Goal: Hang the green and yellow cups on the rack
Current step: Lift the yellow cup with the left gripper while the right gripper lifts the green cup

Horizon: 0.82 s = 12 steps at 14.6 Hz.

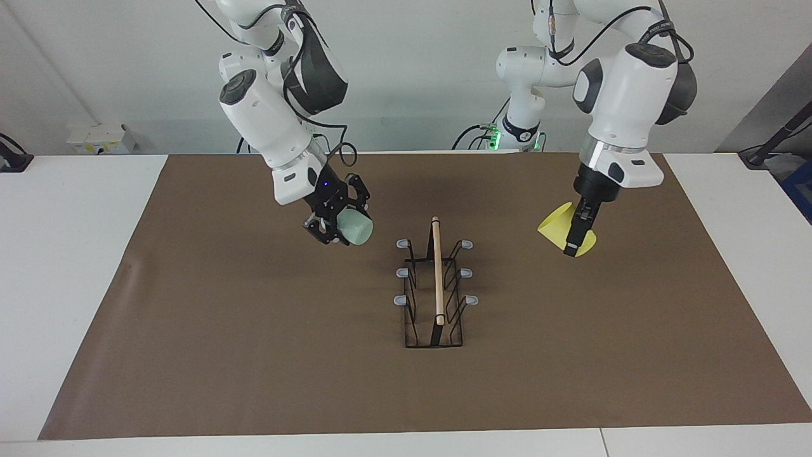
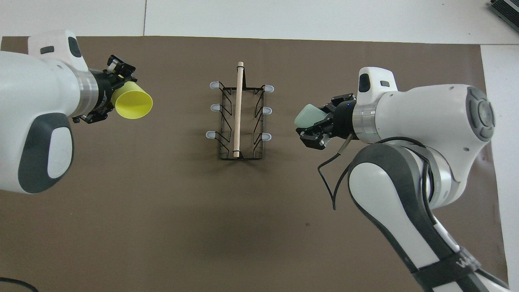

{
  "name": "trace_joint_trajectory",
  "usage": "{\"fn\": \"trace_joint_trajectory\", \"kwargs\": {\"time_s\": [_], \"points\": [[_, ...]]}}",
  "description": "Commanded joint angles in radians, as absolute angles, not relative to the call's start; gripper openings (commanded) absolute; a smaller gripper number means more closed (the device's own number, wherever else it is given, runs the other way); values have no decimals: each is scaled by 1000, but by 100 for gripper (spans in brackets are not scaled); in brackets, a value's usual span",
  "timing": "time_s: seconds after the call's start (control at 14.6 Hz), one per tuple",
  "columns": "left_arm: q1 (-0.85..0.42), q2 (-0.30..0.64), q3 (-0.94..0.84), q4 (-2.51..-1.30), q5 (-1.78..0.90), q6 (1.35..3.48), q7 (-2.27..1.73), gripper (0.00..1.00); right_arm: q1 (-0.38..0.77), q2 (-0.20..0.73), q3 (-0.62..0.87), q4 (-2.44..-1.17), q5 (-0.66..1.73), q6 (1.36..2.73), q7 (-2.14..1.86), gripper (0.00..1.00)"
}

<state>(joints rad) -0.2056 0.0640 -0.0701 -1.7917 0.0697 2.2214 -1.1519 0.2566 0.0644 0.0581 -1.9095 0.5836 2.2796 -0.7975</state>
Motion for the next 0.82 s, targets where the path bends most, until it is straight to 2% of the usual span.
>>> {"fn": "trace_joint_trajectory", "kwargs": {"time_s": [0.0, 0.21, 0.34, 0.75], "points": [[-209, 51, -119, -1835, 184, 2308, -1195, 0, 236, 11, 61, -1992, 771, 2347, -928, 0], [-209, 17, -188, -1913, 438, 2359, -1309, 0, 250, -24, 63, -2081, 1071, 2503, -1142, 0], [-210, 5, -212, -1956, 616, 2428, -1483, 0, 250, -46, 63, -2114, 1246, 2514, -1295, 0], [-210, -8, -336, -2066, 1157, 2415, -1969, 0, 273, -104, 63, -2236, 1881, 2539, -1791, 0]]}}
